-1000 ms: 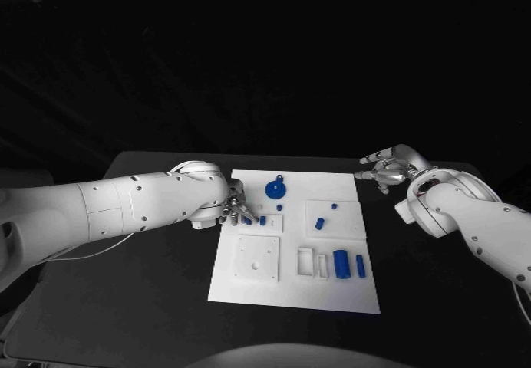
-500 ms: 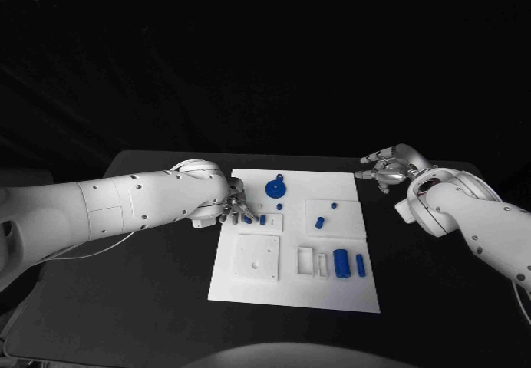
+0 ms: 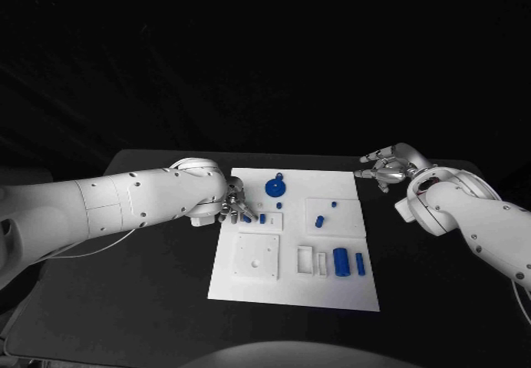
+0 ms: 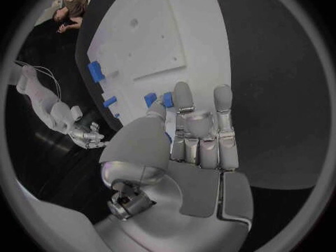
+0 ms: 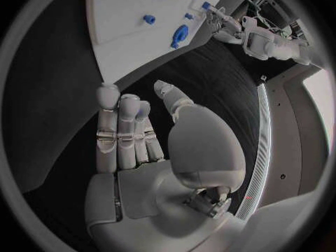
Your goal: Assemble the parts on the task board
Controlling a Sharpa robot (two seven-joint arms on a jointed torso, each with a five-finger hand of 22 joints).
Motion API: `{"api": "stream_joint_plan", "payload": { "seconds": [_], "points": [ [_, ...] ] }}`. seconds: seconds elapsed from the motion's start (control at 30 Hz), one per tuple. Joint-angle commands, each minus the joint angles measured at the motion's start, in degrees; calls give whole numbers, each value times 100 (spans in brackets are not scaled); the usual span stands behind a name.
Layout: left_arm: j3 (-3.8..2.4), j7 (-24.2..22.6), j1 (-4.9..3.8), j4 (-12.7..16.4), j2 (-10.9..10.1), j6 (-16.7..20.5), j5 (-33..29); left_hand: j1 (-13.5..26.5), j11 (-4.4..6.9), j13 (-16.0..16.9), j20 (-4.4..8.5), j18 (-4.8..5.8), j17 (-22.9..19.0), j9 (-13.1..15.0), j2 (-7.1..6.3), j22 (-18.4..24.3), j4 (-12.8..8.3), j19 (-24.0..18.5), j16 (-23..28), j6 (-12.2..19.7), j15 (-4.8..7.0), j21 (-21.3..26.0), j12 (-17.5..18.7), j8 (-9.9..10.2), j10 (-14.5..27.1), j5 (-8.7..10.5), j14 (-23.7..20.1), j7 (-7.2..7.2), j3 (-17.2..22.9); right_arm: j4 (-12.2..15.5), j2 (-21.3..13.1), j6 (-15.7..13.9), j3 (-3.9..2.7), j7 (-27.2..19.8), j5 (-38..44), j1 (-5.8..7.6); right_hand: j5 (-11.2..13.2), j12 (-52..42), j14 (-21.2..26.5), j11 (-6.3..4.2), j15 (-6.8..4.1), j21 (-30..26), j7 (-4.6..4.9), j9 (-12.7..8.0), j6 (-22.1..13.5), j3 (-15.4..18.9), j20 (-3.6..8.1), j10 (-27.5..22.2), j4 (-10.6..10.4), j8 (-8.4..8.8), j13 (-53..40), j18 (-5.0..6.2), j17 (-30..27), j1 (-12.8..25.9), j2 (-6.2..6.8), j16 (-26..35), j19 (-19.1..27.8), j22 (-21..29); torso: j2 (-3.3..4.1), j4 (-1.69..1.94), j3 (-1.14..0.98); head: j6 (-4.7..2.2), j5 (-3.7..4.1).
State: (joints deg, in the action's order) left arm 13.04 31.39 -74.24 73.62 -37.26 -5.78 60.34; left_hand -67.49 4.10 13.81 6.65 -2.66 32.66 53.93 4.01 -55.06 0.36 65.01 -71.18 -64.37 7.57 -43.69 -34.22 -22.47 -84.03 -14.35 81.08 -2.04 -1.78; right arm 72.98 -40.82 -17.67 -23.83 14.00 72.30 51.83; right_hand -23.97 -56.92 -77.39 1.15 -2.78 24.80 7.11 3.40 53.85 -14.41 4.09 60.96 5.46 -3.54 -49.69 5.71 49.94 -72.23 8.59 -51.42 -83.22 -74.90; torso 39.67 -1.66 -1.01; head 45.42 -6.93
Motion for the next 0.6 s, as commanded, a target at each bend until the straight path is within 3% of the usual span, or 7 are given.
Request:
{"api": "stream_joint_plan", "payload": {
  "seconds": [0.03,0.6],
  "points": [
    [79,281,91,-78,-27,-406,98,-93,34,3,-39,-47,9,5,13,-9,-109,1,3,46,-29,29,9,35,-283,30,-3,8,76,1,4,81,-2,-29,16,-5,-34,-13,38,-13,-14,-30,6,2,-20,16,-16,-43,-8,16,9,93,-4,24,-14,-5,-15,-249,-1,0,-1,3,1],
    [78,265,88,-206,16,-370,100,-143,33,11,-59,-70,10,-2,-1,-19,-105,2,-1,42,-32,27,8,39,-282,35,-1,7,59,-2,15,84,-2,-28,16,-7,-36,-15,38,-13,-13,-35,6,2,-21,22,-16,-43,-20,16,9,94,-3,29,-14,-6,-14,-248,2,-6,-2,-4,2]
  ]
}}
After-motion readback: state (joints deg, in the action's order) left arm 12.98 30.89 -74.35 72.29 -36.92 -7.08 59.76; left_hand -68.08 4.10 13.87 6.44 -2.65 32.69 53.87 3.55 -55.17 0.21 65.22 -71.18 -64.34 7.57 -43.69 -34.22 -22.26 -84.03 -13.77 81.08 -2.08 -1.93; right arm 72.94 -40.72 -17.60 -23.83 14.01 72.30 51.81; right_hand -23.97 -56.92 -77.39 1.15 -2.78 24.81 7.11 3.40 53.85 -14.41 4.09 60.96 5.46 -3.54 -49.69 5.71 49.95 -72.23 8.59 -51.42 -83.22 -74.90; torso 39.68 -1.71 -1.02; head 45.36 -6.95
